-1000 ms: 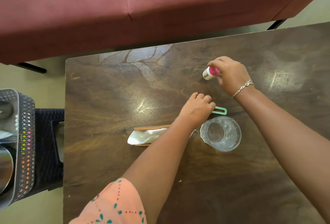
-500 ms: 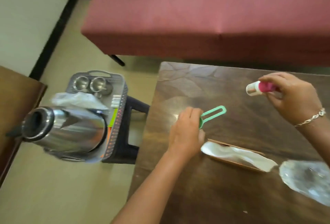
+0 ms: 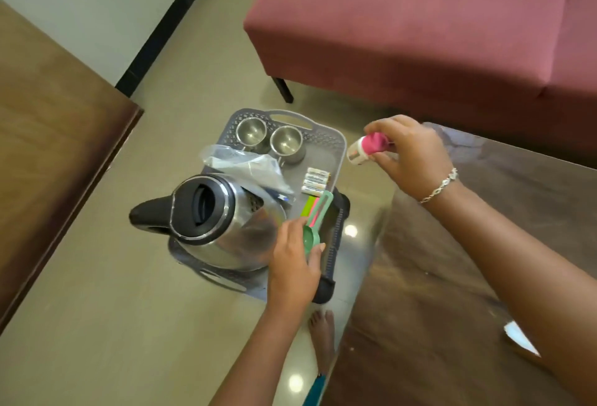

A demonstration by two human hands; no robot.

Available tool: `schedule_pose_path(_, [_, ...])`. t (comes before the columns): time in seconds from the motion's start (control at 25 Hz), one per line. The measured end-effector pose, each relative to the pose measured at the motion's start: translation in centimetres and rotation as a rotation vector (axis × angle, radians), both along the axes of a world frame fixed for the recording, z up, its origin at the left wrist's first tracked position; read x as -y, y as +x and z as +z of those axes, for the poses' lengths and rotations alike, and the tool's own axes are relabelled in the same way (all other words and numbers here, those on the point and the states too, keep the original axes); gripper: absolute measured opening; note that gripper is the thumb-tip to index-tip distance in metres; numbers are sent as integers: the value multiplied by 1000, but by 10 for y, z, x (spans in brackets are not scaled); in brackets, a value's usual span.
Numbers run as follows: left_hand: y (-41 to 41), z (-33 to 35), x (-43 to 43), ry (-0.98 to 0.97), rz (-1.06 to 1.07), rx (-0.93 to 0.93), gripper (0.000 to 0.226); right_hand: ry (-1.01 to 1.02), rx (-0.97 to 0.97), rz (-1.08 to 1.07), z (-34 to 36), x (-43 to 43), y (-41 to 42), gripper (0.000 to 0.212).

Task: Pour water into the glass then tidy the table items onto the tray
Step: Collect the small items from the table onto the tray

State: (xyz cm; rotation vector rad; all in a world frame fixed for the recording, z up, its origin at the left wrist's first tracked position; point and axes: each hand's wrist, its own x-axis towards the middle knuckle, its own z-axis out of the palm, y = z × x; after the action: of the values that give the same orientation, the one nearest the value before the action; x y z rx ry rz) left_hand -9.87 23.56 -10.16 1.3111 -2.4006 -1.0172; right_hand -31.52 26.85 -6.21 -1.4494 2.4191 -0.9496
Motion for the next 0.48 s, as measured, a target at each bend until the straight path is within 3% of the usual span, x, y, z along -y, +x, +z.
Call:
schedule_pose_path(0.2, [5,-15,20,119,-19,-23,45,250,-68,129,-41,79,26,20])
schedule_pose_path(0.32, [0,-17,27,144,-39,-38,59,398,-125,150,-66,100,29,18])
schedule_pose_path(0.48, [-2,-25,31,134,-63,0,61,507,-228,161,-82,115,31,21])
